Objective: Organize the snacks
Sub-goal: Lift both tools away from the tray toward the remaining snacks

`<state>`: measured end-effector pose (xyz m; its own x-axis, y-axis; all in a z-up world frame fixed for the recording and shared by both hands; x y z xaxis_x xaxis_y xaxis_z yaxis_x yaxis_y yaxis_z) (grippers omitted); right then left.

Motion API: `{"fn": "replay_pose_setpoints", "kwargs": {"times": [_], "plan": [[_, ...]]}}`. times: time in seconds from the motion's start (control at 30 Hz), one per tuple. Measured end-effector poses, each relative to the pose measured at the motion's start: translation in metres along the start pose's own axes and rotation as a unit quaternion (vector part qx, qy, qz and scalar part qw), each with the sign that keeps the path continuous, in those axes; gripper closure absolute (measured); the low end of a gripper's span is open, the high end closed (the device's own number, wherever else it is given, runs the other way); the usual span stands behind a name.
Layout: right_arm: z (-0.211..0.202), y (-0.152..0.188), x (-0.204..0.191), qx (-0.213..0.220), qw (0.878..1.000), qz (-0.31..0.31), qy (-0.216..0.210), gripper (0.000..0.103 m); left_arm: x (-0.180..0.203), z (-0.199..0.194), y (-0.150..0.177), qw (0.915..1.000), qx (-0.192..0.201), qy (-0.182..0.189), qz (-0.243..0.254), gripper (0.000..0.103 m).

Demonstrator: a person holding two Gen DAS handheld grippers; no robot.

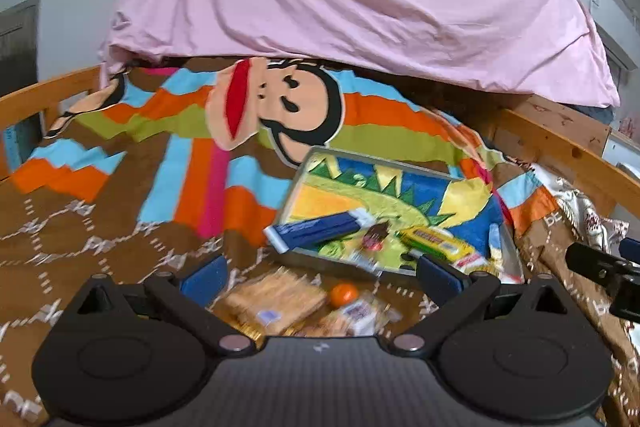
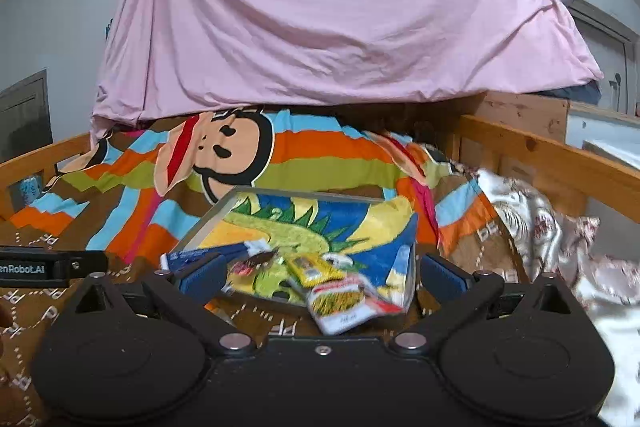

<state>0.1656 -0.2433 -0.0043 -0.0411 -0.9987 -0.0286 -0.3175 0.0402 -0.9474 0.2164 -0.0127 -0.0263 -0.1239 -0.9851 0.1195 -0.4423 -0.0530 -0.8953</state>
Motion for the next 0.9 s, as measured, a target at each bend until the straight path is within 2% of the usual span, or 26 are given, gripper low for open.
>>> {"fn": "replay_pose_setpoints", "kwargs": {"times": [0.2, 0.4, 0.6, 0.9], "plan": [[-0.027, 0.020, -0.017, -0.026, 0.999, 0.020, -0.019, 0.001, -0.016, -0.033, 0.014, 0.9996, -0.012, -0.021, -0.011, 0.001], [-0.044, 0.037, -0.036, -0.044, 0.999, -0.001, -0.029, 0.001, -0.031, -0.054, 0.031, 0.9981, -0.033, -0.049, -0.018, 0.001], [-0.050, 0.051, -0.045, -0.074, 0.997, -0.015, -0.029, 0.001, -0.048, -0.065, 0.055, 0.9926, -0.079, -0.084, -0.035, 0.001], [-0.046, 0.067, -0.059, -0.121, 0.991, -0.032, -0.044, 0.001, -0.060, -0.074, 0.069, 0.9844, -0.112, -0.133, -0.025, 0.001]]}}
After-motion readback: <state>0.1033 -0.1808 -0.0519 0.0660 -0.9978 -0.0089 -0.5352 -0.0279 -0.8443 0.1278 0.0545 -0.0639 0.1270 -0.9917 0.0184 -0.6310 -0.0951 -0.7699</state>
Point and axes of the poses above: each gripper's, at about its wrist camera, not at the fingertips, and z roughly the way its jaws point, x to its right, y to its underside, the point moved 7 cm from there along z, roughly the way its jaws point, and after that the axes turned 3 degrees about x, right-handed, at the moved point
